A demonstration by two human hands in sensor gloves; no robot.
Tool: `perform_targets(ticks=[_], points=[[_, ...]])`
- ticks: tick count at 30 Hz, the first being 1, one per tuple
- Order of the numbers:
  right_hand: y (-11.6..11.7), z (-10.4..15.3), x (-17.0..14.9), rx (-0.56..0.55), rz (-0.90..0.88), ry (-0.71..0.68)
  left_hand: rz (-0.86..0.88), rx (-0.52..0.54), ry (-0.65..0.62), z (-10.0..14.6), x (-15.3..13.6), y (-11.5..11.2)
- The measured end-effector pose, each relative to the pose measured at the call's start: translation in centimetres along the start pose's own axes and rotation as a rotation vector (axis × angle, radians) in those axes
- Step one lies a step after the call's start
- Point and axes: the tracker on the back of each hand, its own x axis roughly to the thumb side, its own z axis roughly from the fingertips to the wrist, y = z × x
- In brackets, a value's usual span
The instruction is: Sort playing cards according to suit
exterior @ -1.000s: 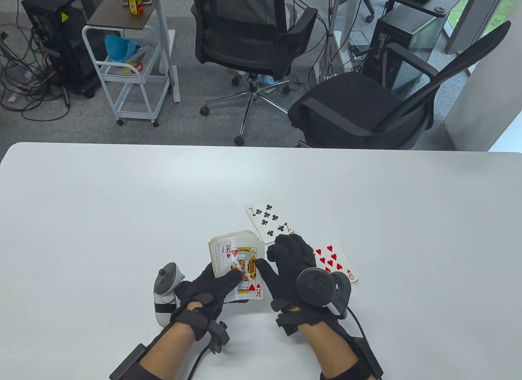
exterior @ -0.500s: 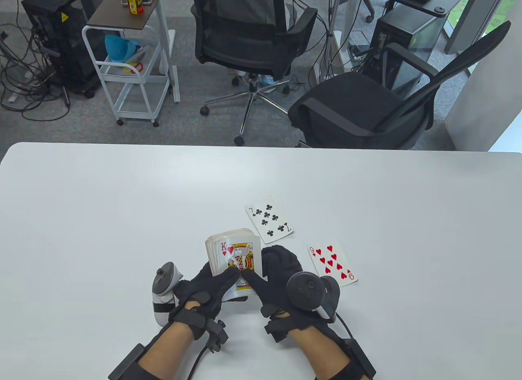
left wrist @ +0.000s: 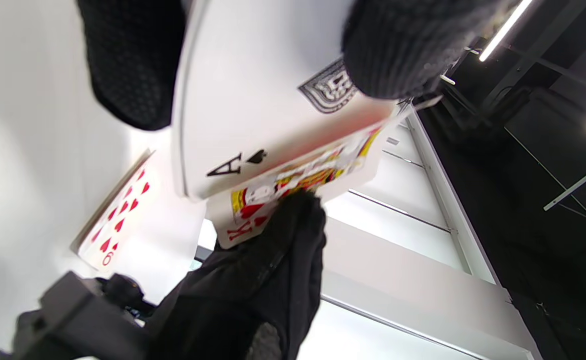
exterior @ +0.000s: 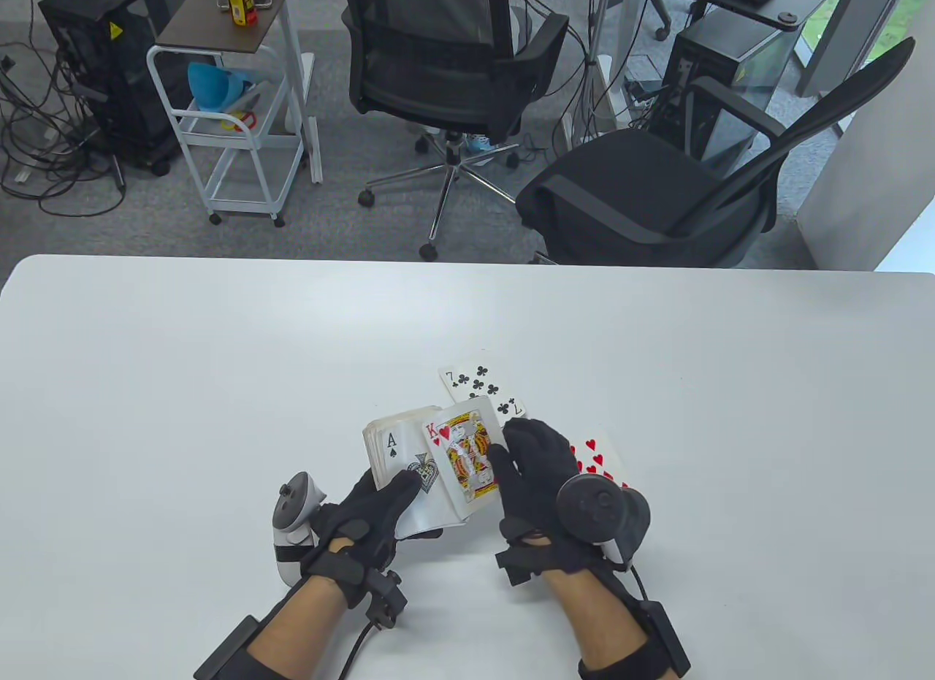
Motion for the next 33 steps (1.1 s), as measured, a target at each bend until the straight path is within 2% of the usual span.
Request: perform_targets(ticks=[6,8,12,16,20,27,29,33], points=[[-3.5,-1.5,-5.7,0.004,0.068,0.251,0.004,-0.005,-0.005,0.0,0.1,-0.1],[-4.5,-1.7,-7.9,0.094,0.152,0.369,0.003,-0.007,-0.005,-0.1,0.0,-0.1],[-5.1,-1.8,-10.2,0.194,0.257,0.509,0.006,-0.011,-0.003,-0.1,-0.1,-0.2],[-4.2,-1.7,-11.6,0.229,0.424,0.563,0.004,-0.010,-0.002,-0.1,-0.1,-0.2],[-3.4,-1.7,-11.7,0.236,0.554,0.558,0.003,-0.010,0.000,-0.1,0.0,-0.3],[-3.5,-1.7,-9.7,0.168,0.581,0.485,0.002,-0.010,0.000,0.0,0.0,-0.3],[-3.5,-1.7,-9.1,0.166,0.537,0.446,0.003,-0.011,-0.001,0.0,0.1,-0.3],[-2.8,-1.7,-7.2,0.149,0.338,0.328,-0.004,-0.012,0.003,-0.1,0.0,-0.3]])
